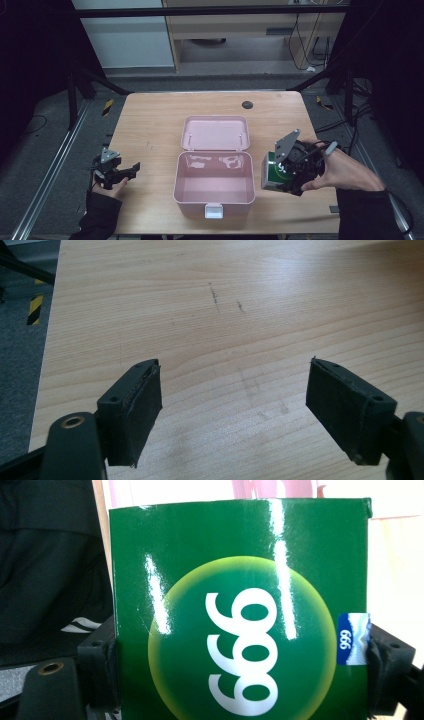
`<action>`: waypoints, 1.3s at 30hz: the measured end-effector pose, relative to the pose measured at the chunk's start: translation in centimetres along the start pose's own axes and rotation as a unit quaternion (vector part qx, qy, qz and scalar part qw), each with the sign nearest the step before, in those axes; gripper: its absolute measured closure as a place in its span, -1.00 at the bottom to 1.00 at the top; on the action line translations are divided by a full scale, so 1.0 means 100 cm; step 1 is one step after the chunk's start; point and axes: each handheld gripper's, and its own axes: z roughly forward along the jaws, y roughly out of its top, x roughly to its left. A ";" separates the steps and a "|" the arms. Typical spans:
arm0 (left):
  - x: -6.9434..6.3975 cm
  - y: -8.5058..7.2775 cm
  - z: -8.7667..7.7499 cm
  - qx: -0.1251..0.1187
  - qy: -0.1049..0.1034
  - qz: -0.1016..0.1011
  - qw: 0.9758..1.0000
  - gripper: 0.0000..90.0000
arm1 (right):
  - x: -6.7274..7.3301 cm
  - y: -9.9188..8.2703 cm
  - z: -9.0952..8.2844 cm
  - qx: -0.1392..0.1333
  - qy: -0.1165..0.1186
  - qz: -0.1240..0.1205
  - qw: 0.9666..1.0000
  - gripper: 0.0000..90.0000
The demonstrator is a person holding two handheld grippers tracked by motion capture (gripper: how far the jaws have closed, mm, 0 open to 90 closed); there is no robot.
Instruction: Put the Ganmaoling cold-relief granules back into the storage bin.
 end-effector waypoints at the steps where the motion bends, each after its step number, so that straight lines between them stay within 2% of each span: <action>1: 0.000 0.000 0.000 0.000 0.000 0.000 1.000 -0.52 | 0.000 0.002 -0.003 0.000 -0.004 -0.001 1.000 -0.65; 18: 0.000 0.000 0.000 -0.001 -0.001 -0.001 1.000 -0.51 | -0.001 0.028 -0.013 -0.003 -0.006 -0.012 1.000 -0.65; 29: 0.000 0.000 0.000 -0.001 0.000 -0.001 1.000 -0.51 | 0.001 0.046 -0.012 -0.008 -0.003 -0.026 1.000 -0.65; 39: 0.000 0.000 0.000 -0.003 0.000 -0.002 1.000 -0.51 | 0.002 0.061 -0.003 -0.021 0.006 -0.038 0.999 -0.65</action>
